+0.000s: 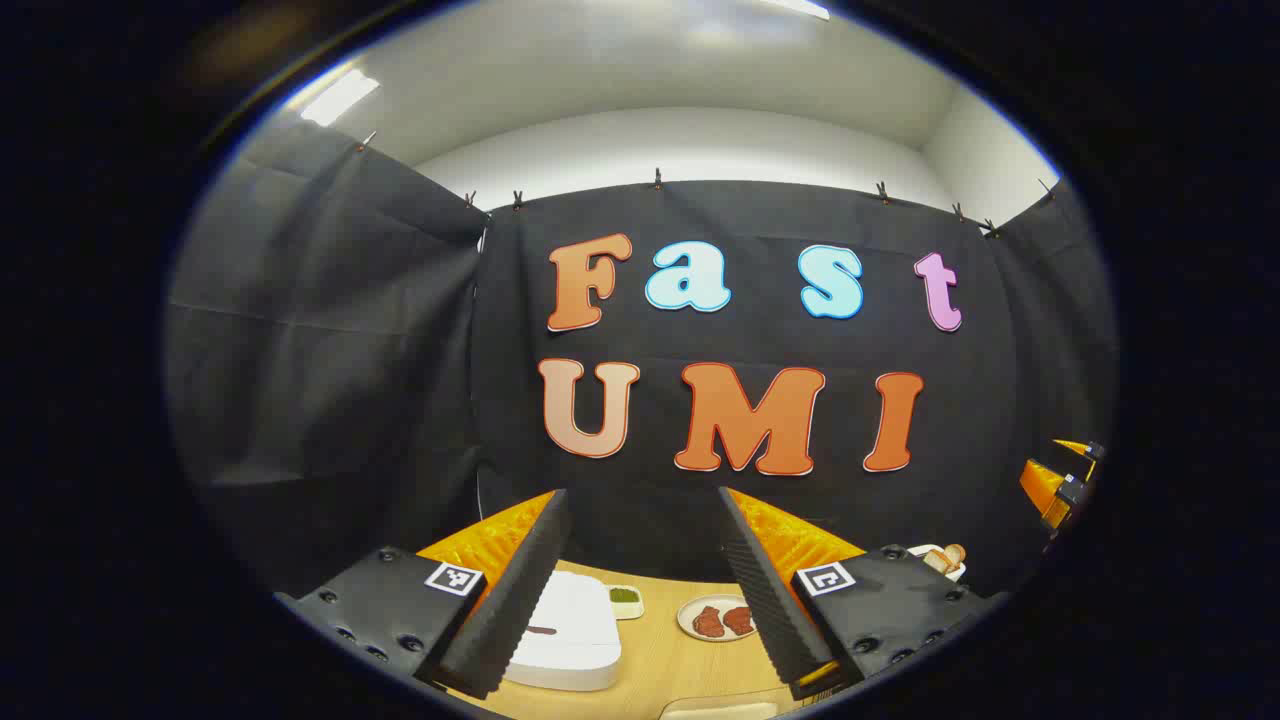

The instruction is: Close the left gripper, press the button to open the rice cooker; take a wooden spoon from the chopstick holder with the right hand, scoop a spoonful of rice and pour it into the rice cooker, then put the wooden spoon back into the chopstick holder.

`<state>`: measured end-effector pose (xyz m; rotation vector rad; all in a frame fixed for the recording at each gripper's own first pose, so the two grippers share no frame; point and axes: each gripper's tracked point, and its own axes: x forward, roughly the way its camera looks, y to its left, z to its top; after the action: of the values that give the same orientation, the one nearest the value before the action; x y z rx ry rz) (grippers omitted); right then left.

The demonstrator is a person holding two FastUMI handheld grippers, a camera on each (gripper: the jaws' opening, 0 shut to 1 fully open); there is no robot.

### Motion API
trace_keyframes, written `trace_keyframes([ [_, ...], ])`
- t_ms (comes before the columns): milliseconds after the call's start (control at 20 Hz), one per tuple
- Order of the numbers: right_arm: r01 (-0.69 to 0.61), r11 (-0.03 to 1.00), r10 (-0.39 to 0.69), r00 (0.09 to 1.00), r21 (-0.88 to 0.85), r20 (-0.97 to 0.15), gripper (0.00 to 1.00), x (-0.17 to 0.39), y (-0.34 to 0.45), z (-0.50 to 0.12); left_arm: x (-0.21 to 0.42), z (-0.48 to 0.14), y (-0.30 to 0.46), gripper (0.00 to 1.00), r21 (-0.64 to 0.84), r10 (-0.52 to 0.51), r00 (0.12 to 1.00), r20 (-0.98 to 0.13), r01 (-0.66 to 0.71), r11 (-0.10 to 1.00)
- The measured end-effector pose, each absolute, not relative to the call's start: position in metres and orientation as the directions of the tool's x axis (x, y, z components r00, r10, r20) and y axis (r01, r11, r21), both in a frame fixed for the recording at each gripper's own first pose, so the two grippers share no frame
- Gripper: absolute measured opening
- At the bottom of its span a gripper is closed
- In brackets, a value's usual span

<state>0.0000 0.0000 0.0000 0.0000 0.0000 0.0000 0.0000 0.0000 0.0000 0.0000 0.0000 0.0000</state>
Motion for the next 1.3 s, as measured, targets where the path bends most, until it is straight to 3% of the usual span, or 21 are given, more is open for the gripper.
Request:
trace_keyframes([
  [200,0.061,0.998,-0.061,0.998,-0.011,0.031,0.95,-0.004,0.014,0.015,0.009,0.005,0.024,0.99,0.031,-0.024,1.000,0.020,0.023,0.999],
  [650,0.084,0.996,-0.083,0.996,-0.031,0.031,0.94,-0.007,0.055,0.028,0.028,0.013,0.052,0.99,0.031,-0.088,0.995,0.050,0.086,0.996],
  [1150,0.122,0.991,-0.122,0.992,-0.058,0.012,0.95,-0.014,0.051,0.022,0.044,0.018,0.066,0.98,0.039,-0.068,0.995,0.071,0.065,0.997],
  [1300,0.131,0.989,-0.131,0.991,-0.062,-0.007,0.95,-0.016,0.047,0.015,0.052,0.007,0.071,0.46,0.033,-0.053,0.998,0.031,0.052,0.998],
])
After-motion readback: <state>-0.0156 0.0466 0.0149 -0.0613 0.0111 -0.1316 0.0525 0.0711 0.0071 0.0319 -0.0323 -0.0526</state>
